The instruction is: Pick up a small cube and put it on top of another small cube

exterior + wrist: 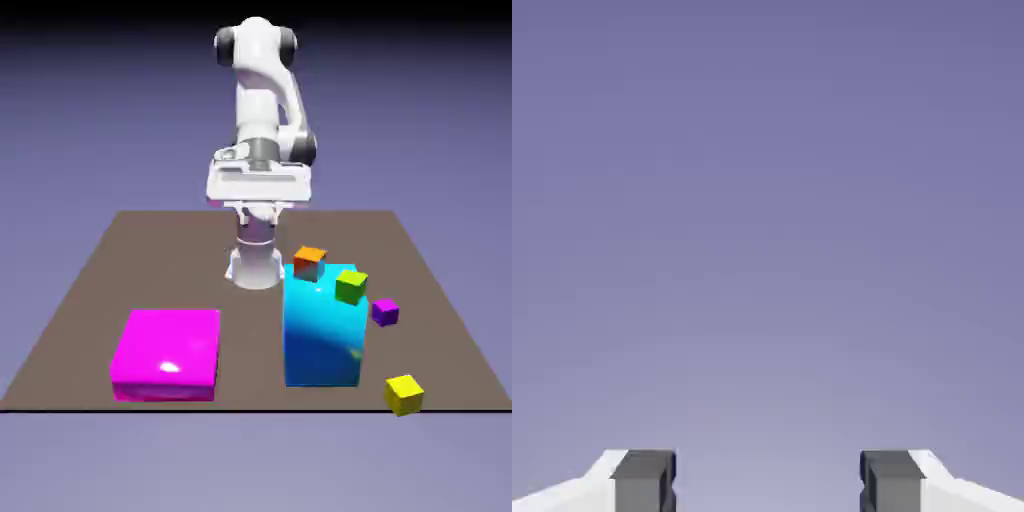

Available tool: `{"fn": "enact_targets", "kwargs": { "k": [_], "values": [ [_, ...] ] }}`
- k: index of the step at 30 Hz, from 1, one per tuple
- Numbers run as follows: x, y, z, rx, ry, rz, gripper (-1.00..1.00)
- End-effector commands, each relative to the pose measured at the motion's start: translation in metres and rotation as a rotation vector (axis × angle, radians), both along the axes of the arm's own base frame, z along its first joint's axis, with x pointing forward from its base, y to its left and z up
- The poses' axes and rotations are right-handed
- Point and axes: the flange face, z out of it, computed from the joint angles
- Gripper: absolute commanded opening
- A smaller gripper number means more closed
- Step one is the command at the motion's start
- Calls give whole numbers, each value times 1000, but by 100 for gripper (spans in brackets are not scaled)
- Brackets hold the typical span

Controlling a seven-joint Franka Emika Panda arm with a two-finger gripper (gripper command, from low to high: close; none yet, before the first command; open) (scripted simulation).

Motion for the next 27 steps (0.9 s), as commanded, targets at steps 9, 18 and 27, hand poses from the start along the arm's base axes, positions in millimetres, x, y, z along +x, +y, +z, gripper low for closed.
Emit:
{"fn": "enact_targets", "kwargs": {
  "k": [9,18,27],
  "values": [
    [89,65,-23,-23,278,79,0],
    [156,143,-74,-60,553,144,0],
    [196,223,-145,-109,823,190,0]
  ]
}}
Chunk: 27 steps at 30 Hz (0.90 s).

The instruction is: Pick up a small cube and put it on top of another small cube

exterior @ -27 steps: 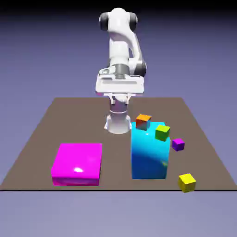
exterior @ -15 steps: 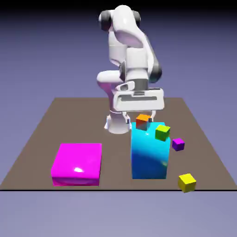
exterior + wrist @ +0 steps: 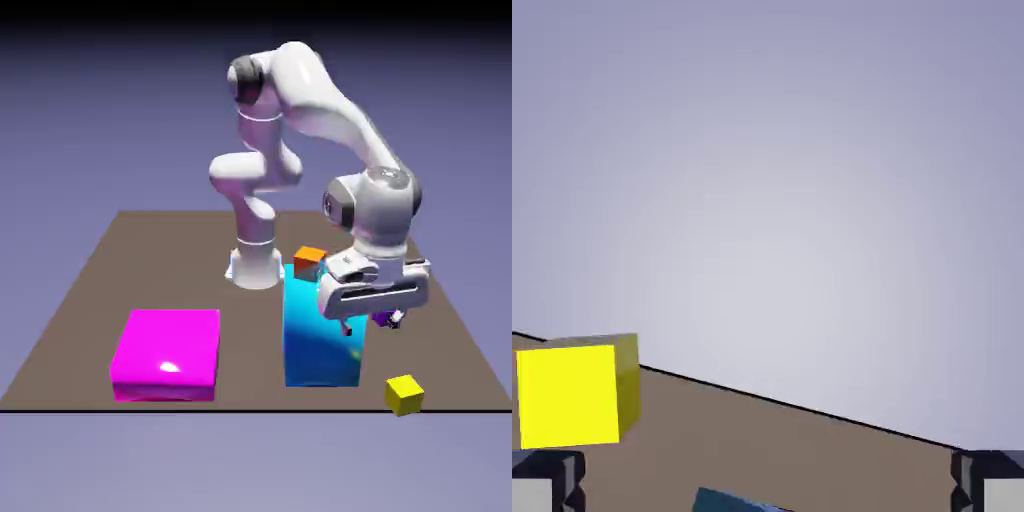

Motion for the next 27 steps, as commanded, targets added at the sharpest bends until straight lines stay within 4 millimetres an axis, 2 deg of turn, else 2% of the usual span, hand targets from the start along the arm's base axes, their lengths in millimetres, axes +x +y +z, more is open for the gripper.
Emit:
{"fn": "enact_targets", "kwargs": {
  "k": [1,7,13,15,18,19,20,21,24,25,26,27],
  "values": [
    [3,8,-9,-7,29,5,0],
    [11,55,-65,-54,204,29,0],
    [7,94,-125,-111,377,44,0],
    [6,97,-130,-116,393,45,0],
    [-13,91,-186,-117,393,44,0],
    [-16,89,-195,-117,393,44,0],
    [-16,89,-195,-117,393,44,-100],
    [-16,89,-195,-117,393,44,-100],
    [3,96,-140,-117,393,45,-100],
    [18,82,-123,-95,377,32,-100],
    [39,53,-107,-55,343,8,-100],
    [45,37,-91,-41,332,-7,-100]
  ]
}}
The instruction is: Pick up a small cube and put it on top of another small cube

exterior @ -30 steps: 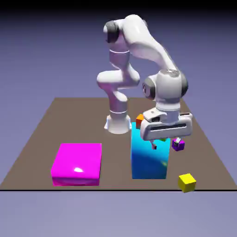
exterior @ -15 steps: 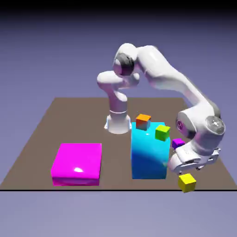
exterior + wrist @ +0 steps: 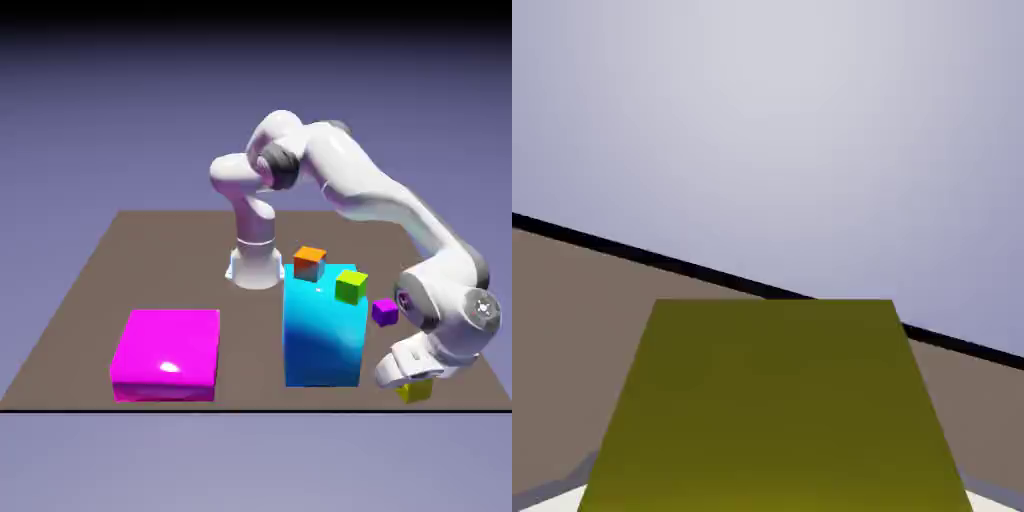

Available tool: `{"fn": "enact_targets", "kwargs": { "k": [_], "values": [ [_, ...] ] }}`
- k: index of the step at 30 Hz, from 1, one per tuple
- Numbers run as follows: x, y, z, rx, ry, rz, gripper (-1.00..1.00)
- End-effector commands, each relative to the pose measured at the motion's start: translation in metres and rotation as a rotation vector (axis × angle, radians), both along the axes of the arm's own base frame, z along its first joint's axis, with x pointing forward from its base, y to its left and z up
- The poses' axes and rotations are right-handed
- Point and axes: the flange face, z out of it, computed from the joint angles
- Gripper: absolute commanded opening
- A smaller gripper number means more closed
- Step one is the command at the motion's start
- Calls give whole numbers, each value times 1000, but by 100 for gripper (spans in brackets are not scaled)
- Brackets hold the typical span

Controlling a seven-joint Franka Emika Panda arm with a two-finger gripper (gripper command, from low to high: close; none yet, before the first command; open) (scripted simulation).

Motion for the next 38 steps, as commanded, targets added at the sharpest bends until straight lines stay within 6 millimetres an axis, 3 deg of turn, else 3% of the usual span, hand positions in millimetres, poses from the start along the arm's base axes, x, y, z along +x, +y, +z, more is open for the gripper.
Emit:
{"fn": "enact_targets", "kwargs": {
  "k": [1,3,10,18,25,27,28,29,34,35,36,37,38],
  "values": [
    [5,-17,16,10,-13,-16,-100],
    [13,-50,49,33,-40,-51,-100],
    [-30,-88,127,19,-16,-108,-100],
    [-97,-130,198,2,11,-184,-100],
    [-168,-163,240,-12,35,-259,-100],
    [-190,-172,248,-15,42,-282,-100],
    [-201,-157,240,-57,73,-266,-100],
    [-201,-157,240,-57,73,-266,-100],
    [-223,-157,179,-57,73,-266,-100],
    [-224,-157,176,-57,73,-266,-100],
    [-224,-157,176,-57,73,-266,100],
    [-224,-157,176,-57,73,-266,100],
    [-219,-156,188,-57,73,-266,100]
  ]
}}
